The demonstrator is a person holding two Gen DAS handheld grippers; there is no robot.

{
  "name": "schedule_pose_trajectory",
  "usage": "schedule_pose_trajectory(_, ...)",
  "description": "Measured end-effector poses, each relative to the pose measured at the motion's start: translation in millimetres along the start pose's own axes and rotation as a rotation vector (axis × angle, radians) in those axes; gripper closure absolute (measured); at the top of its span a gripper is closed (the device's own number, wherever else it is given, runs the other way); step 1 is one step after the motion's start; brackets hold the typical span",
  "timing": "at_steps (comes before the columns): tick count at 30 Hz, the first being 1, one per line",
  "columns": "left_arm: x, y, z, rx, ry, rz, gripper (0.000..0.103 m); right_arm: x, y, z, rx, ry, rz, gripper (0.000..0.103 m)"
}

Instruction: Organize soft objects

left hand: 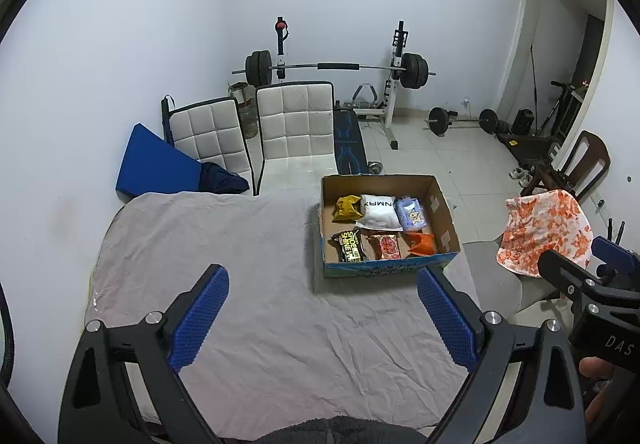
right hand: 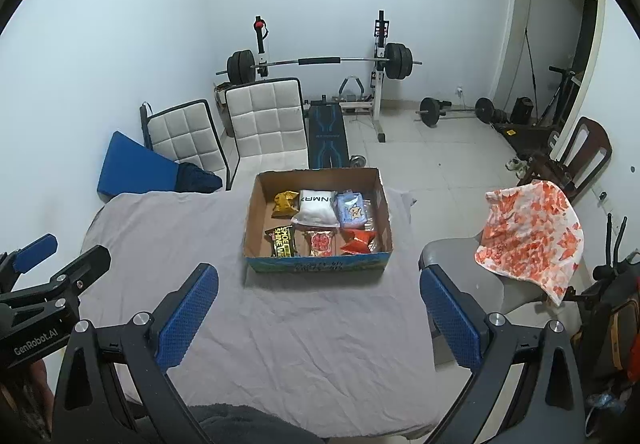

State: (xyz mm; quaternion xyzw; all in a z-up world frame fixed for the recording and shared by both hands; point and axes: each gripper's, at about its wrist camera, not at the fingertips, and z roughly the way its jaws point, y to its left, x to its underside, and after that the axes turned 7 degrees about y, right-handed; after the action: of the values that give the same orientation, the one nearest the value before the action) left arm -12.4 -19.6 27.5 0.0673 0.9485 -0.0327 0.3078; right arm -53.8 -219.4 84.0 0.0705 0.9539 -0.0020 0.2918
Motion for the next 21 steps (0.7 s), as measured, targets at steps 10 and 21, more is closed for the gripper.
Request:
schedule_pose_trajectory(10, 2.6, 1.0, -1.8, 0.005, -0.006, -0.007, 0.006, -2.7, -2.9, -3.8, 0.003, -0.008, -0.004, 0.000)
schedule_pose_trajectory(21, 2.8, 1.6, -1.7, 0.007, -0.008, -0.006, 0.006, -2.2, -7.3, -6.9, -0.008, -0.011, -0.002, 0.000)
